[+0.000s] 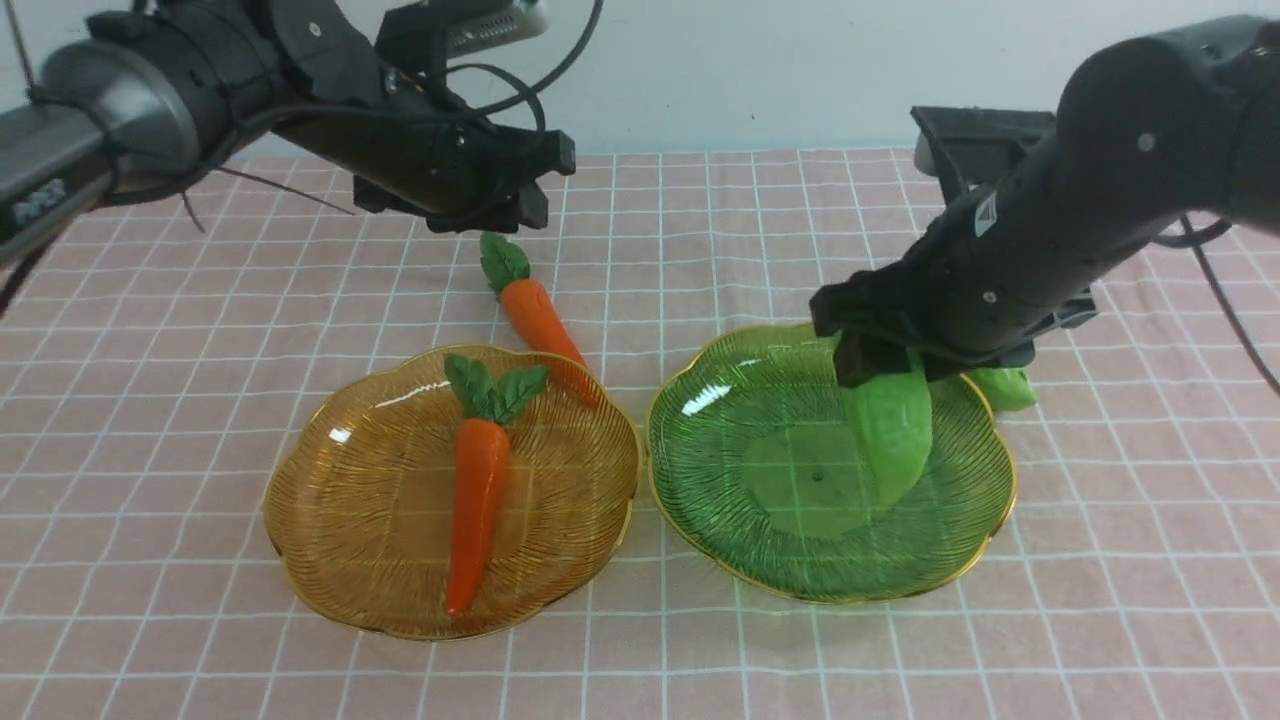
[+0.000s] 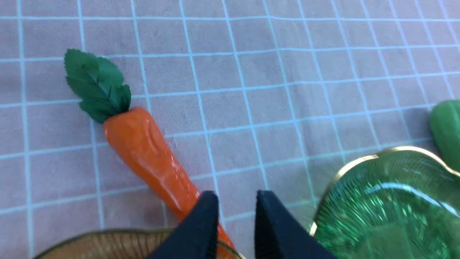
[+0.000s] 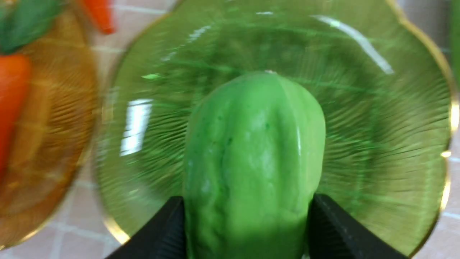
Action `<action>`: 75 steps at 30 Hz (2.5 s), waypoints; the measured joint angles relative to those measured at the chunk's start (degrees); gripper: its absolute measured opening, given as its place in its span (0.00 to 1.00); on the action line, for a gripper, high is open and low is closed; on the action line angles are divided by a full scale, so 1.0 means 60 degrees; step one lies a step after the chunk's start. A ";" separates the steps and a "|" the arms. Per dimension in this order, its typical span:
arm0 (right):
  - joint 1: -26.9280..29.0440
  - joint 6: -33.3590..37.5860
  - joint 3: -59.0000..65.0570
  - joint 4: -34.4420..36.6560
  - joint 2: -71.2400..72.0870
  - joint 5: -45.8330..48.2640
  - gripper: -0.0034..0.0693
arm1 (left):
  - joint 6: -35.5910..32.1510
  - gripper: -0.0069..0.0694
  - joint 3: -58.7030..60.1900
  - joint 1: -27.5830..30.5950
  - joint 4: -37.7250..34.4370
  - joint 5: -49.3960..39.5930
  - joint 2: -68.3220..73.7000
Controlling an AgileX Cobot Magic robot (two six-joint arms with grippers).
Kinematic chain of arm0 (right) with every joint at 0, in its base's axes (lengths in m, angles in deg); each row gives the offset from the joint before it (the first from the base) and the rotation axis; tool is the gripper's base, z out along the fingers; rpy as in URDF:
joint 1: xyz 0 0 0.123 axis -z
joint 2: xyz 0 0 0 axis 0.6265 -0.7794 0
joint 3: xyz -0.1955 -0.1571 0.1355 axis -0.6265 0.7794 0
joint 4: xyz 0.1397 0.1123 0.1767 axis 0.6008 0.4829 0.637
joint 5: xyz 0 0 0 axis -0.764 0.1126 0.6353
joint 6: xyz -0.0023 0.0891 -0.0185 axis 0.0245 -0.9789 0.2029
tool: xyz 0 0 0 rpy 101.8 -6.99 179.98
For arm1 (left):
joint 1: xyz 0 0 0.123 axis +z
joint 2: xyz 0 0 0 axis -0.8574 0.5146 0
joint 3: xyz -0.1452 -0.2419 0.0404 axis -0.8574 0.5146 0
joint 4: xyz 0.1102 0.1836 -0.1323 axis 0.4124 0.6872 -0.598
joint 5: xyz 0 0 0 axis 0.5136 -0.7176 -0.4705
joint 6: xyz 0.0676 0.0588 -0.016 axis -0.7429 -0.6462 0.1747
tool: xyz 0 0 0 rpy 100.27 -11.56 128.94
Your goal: Put different types of vegetables on the plate.
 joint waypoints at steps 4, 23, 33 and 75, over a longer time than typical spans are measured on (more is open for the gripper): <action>0.0544 0.0394 0.0000 0.0019 -0.0895 -0.0054 0.59 | 0.0322 0.55 -0.1153 0.0000 0.0067 0.0011 0.1450; 0.0638 0.0792 -0.1566 -0.1025 -0.1438 0.0353 0.84 | 0.1716 0.82 -0.2458 0.0049 0.1838 -0.0351 0.3340; 0.2357 0.0342 -0.2423 -0.1288 -0.1496 0.0340 0.84 | 0.1990 0.69 -0.2505 0.0049 0.1651 0.0047 0.3898; 0.3065 0.1522 -0.3326 -0.0282 -0.4454 -0.0978 0.60 | 0.1500 0.41 0.1504 -0.0030 0.4711 -0.5004 -0.1158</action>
